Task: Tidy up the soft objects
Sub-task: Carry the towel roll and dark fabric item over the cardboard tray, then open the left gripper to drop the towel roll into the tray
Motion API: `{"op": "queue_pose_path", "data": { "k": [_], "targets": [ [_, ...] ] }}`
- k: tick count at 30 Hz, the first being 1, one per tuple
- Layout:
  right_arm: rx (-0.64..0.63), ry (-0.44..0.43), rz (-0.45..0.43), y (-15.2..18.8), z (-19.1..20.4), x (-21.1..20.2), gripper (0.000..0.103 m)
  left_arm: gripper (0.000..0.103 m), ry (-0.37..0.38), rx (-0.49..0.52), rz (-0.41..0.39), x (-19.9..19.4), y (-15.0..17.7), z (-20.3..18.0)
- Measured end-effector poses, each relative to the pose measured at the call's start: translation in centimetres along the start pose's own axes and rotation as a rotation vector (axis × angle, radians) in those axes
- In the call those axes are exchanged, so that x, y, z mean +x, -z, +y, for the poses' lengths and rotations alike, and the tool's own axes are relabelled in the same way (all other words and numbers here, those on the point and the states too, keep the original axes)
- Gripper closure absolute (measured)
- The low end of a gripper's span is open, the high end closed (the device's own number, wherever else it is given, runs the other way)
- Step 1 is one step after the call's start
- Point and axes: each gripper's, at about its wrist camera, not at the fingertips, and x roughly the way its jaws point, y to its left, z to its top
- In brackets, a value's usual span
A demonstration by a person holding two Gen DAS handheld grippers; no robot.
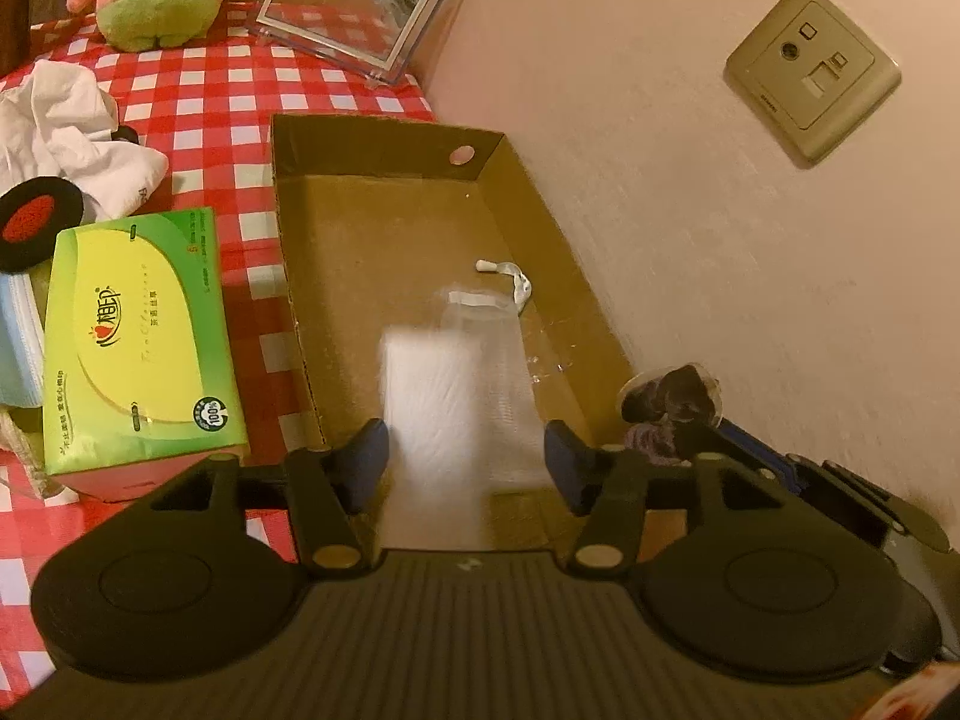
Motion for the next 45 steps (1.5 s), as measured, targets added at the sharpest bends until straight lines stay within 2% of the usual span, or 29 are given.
{"op": "queue_pose_path", "data": {
  "k": [24, 31, 45],
  "targets": [
    [0.024, -0.051, -0.004, -0.5, 0.8, 0.5, 0.093, 0.048, -0.021, -0.012, -0.071, -3.7, 0.9, 1.8],
    [0.076, -0.078, -0.004, -0.6, 0.2, 0.9, 0.093, 0.047, -0.025, -0.016, -0.075, -3.9, 1.1, 2.3],
    [0.108, -0.071, 0.031, 2.0, 0.7, -1.7, 0.093, 0.044, -0.054, 0.036, -0.112, -5.8, 2.3, 2.3]
  ]
}}
